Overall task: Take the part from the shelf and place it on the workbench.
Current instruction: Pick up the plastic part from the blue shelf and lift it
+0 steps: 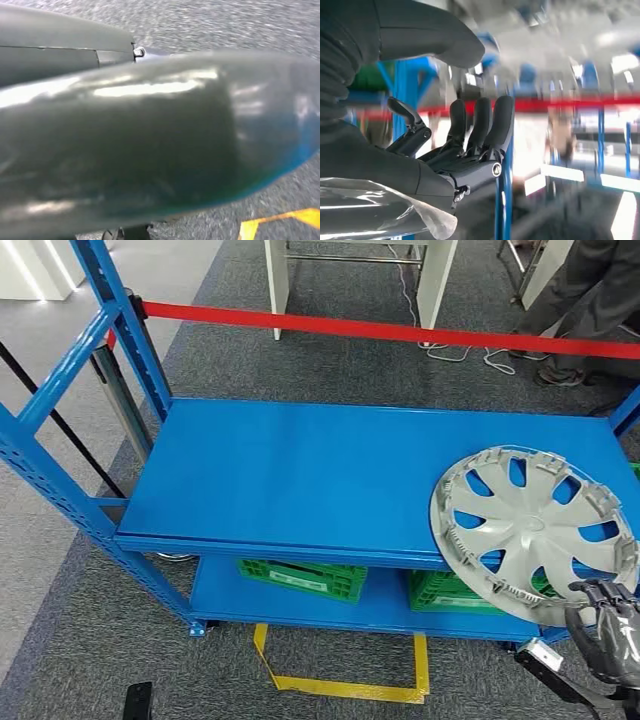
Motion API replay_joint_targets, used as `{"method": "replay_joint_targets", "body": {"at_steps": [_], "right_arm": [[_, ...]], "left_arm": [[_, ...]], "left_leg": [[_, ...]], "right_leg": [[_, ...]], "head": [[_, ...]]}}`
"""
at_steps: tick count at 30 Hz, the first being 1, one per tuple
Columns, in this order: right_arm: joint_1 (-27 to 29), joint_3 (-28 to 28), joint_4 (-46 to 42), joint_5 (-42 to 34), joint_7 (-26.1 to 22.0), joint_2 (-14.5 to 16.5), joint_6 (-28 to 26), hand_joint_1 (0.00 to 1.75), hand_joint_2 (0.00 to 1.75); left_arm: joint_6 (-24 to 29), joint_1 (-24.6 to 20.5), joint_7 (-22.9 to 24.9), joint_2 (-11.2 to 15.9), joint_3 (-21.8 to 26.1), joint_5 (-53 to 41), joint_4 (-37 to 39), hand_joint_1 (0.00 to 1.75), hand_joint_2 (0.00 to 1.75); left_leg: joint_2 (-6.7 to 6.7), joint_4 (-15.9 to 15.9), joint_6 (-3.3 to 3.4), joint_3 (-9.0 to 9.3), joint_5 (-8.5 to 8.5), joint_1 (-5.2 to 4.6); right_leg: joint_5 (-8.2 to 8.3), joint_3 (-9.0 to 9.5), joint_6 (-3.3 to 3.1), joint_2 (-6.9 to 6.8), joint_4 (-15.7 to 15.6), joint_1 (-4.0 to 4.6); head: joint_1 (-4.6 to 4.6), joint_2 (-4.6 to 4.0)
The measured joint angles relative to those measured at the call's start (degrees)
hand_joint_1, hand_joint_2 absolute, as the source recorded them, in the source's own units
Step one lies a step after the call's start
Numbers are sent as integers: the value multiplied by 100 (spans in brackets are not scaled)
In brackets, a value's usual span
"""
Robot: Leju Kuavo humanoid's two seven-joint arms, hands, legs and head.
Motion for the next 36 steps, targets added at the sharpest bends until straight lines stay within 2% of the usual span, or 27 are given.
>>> {"method": "replay_joint_targets", "body": {"at_steps": [1,2,3,4,5,6,7,8,10,12,14,16,17,18,19,21,22,23,26,27,29,31,32,33,34,36], "right_arm": [[0,-15,-28,70,1,31,-46,175,175],[-4,-31,-72,165,11,82,-95,175,175],[-9,-55,-131,323,25,160,-165,175,175],[-21,-70,-202,566,55,252,-247,175,175],[-48,-71,-266,787,99,324,-296,175,175],[-76,-59,-303,956,141,365,-322,175,175],[-99,-40,-341,1088,189,387,-343,175,175],[-112,-27,-376,1137,226,399,-357,175,175],[-104,-1,-431,1163,280,412,-380,175,175],[-112,22,-488,1110,324,418,-376,87,175],[-138,40,-537,980,344,423,-358,0,175],[-161,57,-560,801,321,430,-333,0,175],[-169,66,-564,712,304,432,-319,0,175],[-176,74,-568,646,284,434,-309,0,131],[-183,84,-576,597,270,436,-301,0,87],[-204,103,-601,528,247,437,-284,0,0],[-212,111,-612,496,240,438,-275,0,0],[-218,116,-617,464,233,438,-268,0,0],[-223,125,-616,387,209,440,-258,0,0],[-224,126,-615,363,202,440,-258,0,0],[-232,122,-613,280,172,442,-256,0,0],[-237,118,-602,135,112,446,-231,0,0],[-235,116,-593,47,75,448,-201,0,0],[-236,111,-584,-58,26,450,-153,0,0],[-243,102,-574,-173,-25,450,-92,0,0],[-288,76,-549,-428,-139,451,83,0,0]], "left_arm": [[2,9,-1,1,8,4,0,0,0],[3,16,-14,4,20,9,0,0,0],[4,30,-29,10,42,16,0,0,0],[17,54,-18,16,76,23,0,0,0],[32,71,2,22,109,25,0,0,0],[48,85,37,29,136,24,0,0,0],[56,96,75,33,157,21,0,0,0],[44,99,85,38,166,19,0,0,0],[-17,107,58,45,172,17,0,0,0],[-85,105,-3,51,176,17,0,0,0],[-129,91,-49,48,180,11,0,0,0],[-147,85,-67,45,184,-4,0,0,0],[-152,85,-70,47,187,-13,0,0,0],[-159,85,-70,49,195,-21,0,0,0],[-164,81,-70,51,203,-30,-1,0,0],[-168,64,-68,53,219,-51,-1,0,0],[-161,51,-63,53,223,-65,-1,0,0],[-153,43,-54,54,225,-79,-1,0,0],[-133,60,-17,54,231,-106,0,0,0],[-132,71,-9,53,234,-110,0,0,0],[-135,76,0,56,246,-120,0,0,0],[-149,72,0,56,261,-144,0,0,0],[-159,71,0,51,266,-156,0,0,0],[-169,68,0,44,269,-170,0,0,0],[-179,63,0,37,272,-180,0,0,0],[-190,44,0,22,277,-216,0,0,0]], "left_leg": [[2,-10,14,2,6,0],[12,-29,46,7,22,10],[22,-49,85,9,40,14],[32,-69,123,15,58,19],[39,-76,142,24,66,23],[35,-58,124,22,55,5],[30,-41,94,17,47,-6],[26,-27,60,10,43,-17],[21,-18,3,-4,49,-19],[21,97,-60,-47,-53,-7],[21,623,-116,-269,-377,5],[21,1398,-133,-606,-713,12],[21,1625,-131,-705,-751,13],[21,1638,-121,-711,-674,12],[21,1419,-101,-613,-491,11],[21,657,-39,-276,-82,-2],[21,319,-12,-134,25,-10],[20,117,6,-57,61,-18],[18,-21,50,-31,51,-13],[20,-48,75,-22,68,0],[26,-88,120,-12,95,24],[28,-86,136,-16,96,21],[29,-84,137,-15,95,19],[29,-82,137,-11,92,20],[28,-79,134,-5,89,23],[25,-59,104,5,67,24]], "right_leg": [[4,3,13,4,-6,-1],[-80,-52,33,9,100,-6],[-276,-222,63,15,463,-13],[-392,-383,93,21,801,-20],[-396,-402,109,22,848,-33],[-338,-342,108,21,752,-33],[-163,-163,87,22,404,-32],[-70,3,60,25,84,-29],[-81,22,-5,36,62,-20],[-64,21,-70,33,51,-32],[-55,23,-126,22,43,-41],[-57,20,-153,18,46,-32],[-58,22,-157,20,47,-27],[-60,25,-158,24,49,-24],[-61,33,-157,29,50,-21],[-70,43,-144,37,55,-8],[-74,35,-127,38,63,4],[-74,19,-104,37,68,14],[-73,-21,-14,32,63,12],[-121,-50,15,32,108,7],[-395,-266,61,33,548,-2],[-727,-621,97,32,1307,-8],[-787,-749,111,32,1567,-12],[-740,-791,124,32,1635,-17],[-595,-725,132,31,1484,-25],[-219,-366,143,29,737,-46]], "head": [[1,0],[9,1],[20,1],[30,1],[40,1],[43,0],[38,0],[35,0],[28,0],[22,0],[15,0],[13,0],[13,0],[13,0],[12,0],[13,0],[15,0],[19,1],[21,1],[29,1],[61,0],[83,0],[83,0],[84,0],[84,0],[86,0]]}}
